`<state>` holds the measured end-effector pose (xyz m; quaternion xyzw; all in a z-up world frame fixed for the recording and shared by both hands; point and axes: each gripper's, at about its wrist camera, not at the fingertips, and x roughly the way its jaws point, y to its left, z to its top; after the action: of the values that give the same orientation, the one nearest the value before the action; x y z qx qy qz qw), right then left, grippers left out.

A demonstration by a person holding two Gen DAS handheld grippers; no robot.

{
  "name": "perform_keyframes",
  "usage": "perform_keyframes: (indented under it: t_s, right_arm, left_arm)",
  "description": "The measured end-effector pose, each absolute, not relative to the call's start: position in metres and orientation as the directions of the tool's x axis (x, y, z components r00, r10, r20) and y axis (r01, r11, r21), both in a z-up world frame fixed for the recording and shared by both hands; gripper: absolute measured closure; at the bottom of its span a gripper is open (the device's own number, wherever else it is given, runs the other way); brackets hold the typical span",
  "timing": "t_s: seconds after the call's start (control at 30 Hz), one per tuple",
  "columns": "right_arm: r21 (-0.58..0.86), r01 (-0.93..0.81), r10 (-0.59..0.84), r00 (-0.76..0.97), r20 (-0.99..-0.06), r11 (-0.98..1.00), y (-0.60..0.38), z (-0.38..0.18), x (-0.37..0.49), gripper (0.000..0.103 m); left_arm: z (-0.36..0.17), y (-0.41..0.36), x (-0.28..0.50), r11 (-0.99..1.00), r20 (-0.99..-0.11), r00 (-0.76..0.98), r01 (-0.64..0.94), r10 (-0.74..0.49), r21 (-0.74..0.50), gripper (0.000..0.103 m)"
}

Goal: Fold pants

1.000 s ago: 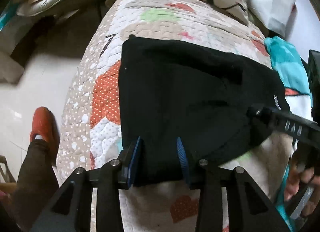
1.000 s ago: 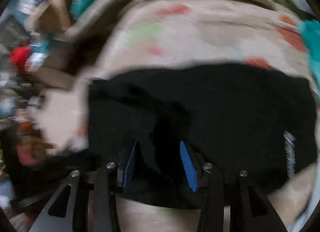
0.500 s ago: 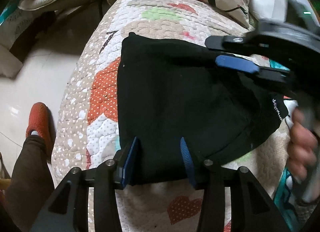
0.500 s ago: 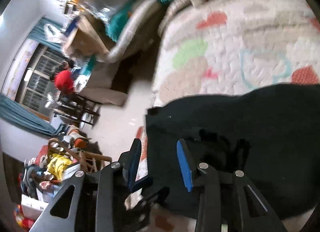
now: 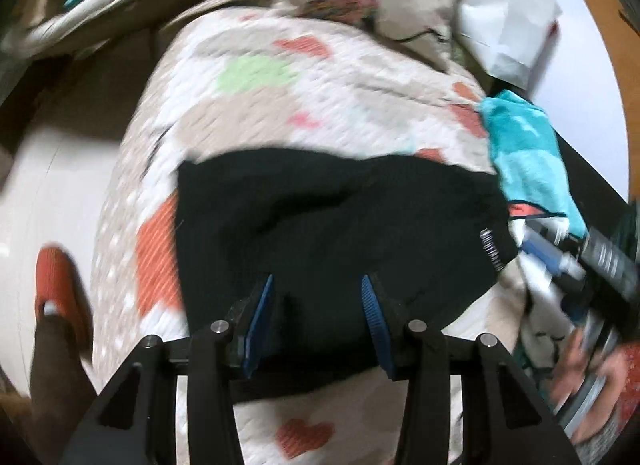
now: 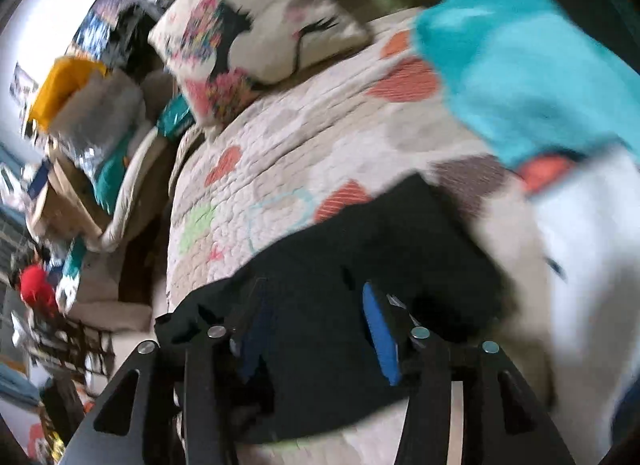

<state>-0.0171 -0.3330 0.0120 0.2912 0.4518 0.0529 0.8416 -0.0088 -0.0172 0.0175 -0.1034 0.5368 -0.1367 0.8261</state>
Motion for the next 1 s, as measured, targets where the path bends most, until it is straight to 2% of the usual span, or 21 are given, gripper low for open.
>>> perform_keyframes:
  t_s: [0.27,0.4,0.53,0.7,0.77,0.83,0.9,0.93,1.0]
  right_arm:
    - [0.534,0.330,0.298,0.554,-0.777,0.778,-0.363,-0.024,-0.046,0.051]
    - [0.513,0.371,0.275,0.532,-0.801,0.774,-0.372,-0.043,-0.046,0.051]
    - [0.540,0.391,0.276,0.557,-0.784,0.745,-0.379,-0.052,-0.042,0.051]
    - [0.554,0.368,0.272,0.590,-0.760,0.747,-0.379,-0.055,-0.027,0.049]
    - [0.562,0.360,0.281,0.595,-0.753,0.745,-0.379,-0.057,-0.022,0.048]
    - [0.562,0.354,0.282,0.597,-0.751,0.747,-0.378,-0.059,-0.018,0.048]
    - [0.567,0.342,0.290,0.600,-0.745,0.750,-0.378,-0.059,-0.016,0.048]
    - [0.574,0.334,0.299,0.603,-0.740,0.748,-0.378,-0.059,-0.015,0.047]
    - [0.604,0.316,0.335,0.604,-0.723,0.732,-0.379,-0.060,-0.012,0.054]
  left_arm:
    - [0.038,-0.118,0.055,0.918,-0.872,0.361,0.336,-0.330,-0.208,0.059]
    - [0.027,-0.172,0.085,0.888,-0.883,0.320,0.418,-0.342,-0.192,0.058]
    - [0.006,-0.228,0.107,0.848,-0.902,0.258,0.497,-0.345,-0.183,0.058]
    - [-0.014,-0.281,0.125,0.797,-0.909,0.202,0.573,-0.364,-0.191,0.045]
    - [-0.027,-0.296,0.130,0.785,-0.928,0.171,0.595,-0.330,-0.170,0.038]
    - [-0.039,-0.304,0.133,0.779,-0.944,0.164,0.614,-0.285,-0.128,0.038]
    - [-0.042,-0.306,0.132,0.769,-0.954,0.170,0.633,-0.247,-0.086,0.054]
    - [-0.040,-0.303,0.131,0.774,-0.953,0.184,0.629,-0.240,-0.074,0.066]
    - [-0.031,-0.291,0.134,0.784,-0.945,0.168,0.608,-0.280,-0.124,0.080]
